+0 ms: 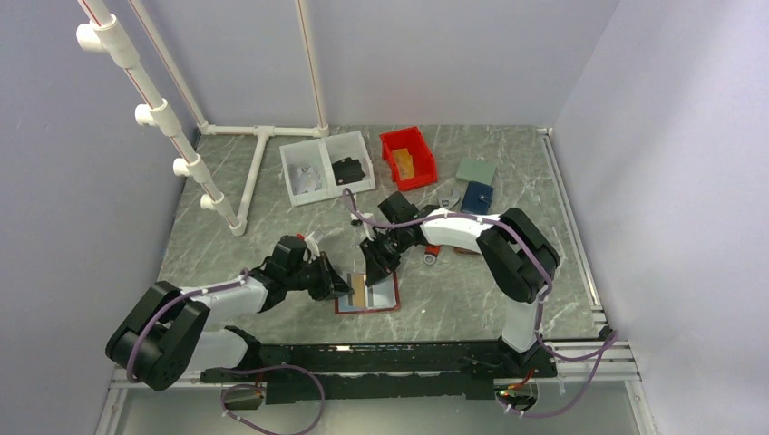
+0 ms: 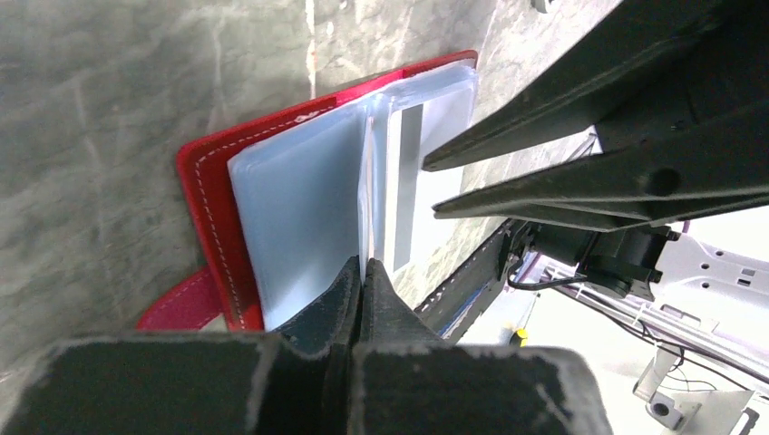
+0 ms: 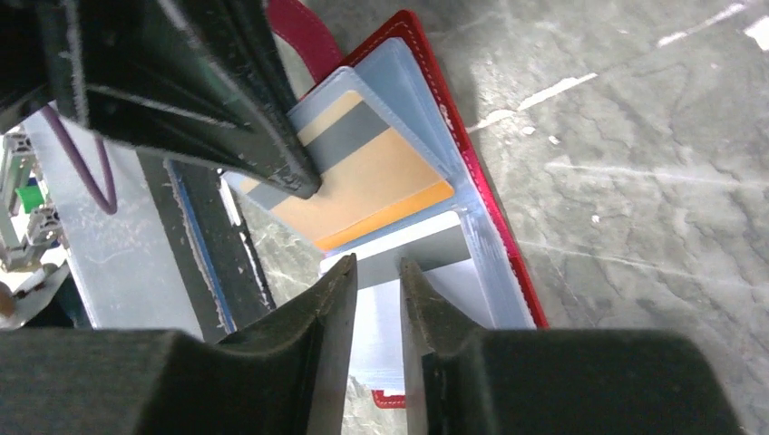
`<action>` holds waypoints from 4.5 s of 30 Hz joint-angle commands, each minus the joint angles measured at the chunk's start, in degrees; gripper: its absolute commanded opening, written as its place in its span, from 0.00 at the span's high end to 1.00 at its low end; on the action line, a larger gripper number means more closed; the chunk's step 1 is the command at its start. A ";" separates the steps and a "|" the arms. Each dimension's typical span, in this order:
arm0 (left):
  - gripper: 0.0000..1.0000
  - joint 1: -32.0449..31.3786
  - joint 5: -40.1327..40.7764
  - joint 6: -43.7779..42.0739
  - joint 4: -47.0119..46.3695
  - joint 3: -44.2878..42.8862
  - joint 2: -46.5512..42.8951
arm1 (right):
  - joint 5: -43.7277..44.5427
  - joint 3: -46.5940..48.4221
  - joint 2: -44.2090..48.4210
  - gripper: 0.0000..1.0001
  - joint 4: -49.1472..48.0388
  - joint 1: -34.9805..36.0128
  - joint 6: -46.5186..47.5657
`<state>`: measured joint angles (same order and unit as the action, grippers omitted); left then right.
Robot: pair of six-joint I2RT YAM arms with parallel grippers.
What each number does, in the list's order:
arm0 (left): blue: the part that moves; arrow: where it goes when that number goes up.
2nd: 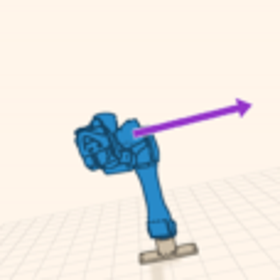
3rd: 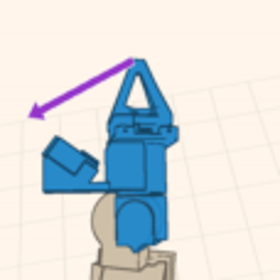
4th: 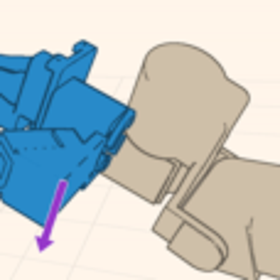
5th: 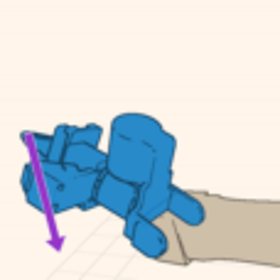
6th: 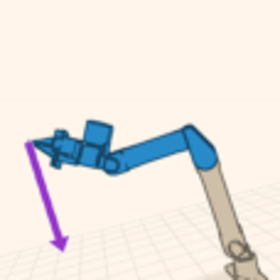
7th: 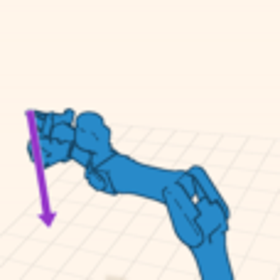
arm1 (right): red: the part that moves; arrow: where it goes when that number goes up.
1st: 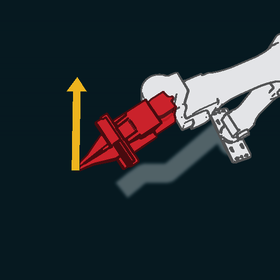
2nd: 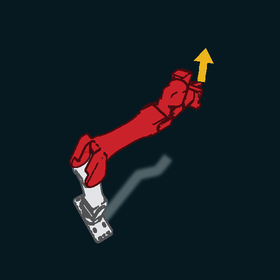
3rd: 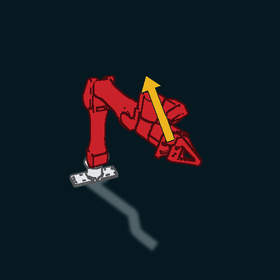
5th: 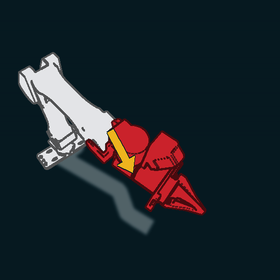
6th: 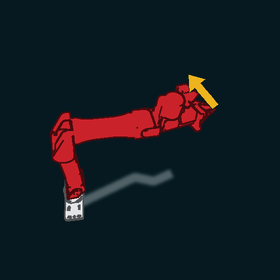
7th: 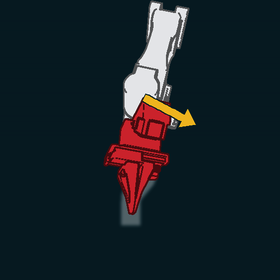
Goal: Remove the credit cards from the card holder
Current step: Remove the credit card from the card holder, then place the credit card in the storage box.
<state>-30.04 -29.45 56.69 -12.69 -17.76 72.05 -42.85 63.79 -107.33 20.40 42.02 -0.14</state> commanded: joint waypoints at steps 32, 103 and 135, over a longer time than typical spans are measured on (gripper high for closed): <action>1.00 1.39 -6.30 -0.44 -26.67 7.65 -17.41 | -30.16 -0.37 3.20 0.54 -6.84 -6.16 -3.75; 1.00 8.51 -7.77 1.41 -16.88 11.52 -24.18 | -30.02 3.88 -0.77 1.00 8.90 -10.24 16.32; 1.00 11.06 9.89 -10.70 26.25 4.01 -29.30 | 15.44 48.94 -13.10 1.00 20.71 -28.44 19.24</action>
<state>-19.29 -21.23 47.20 10.17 -11.11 45.10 -33.36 106.10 -115.24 39.18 13.23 20.73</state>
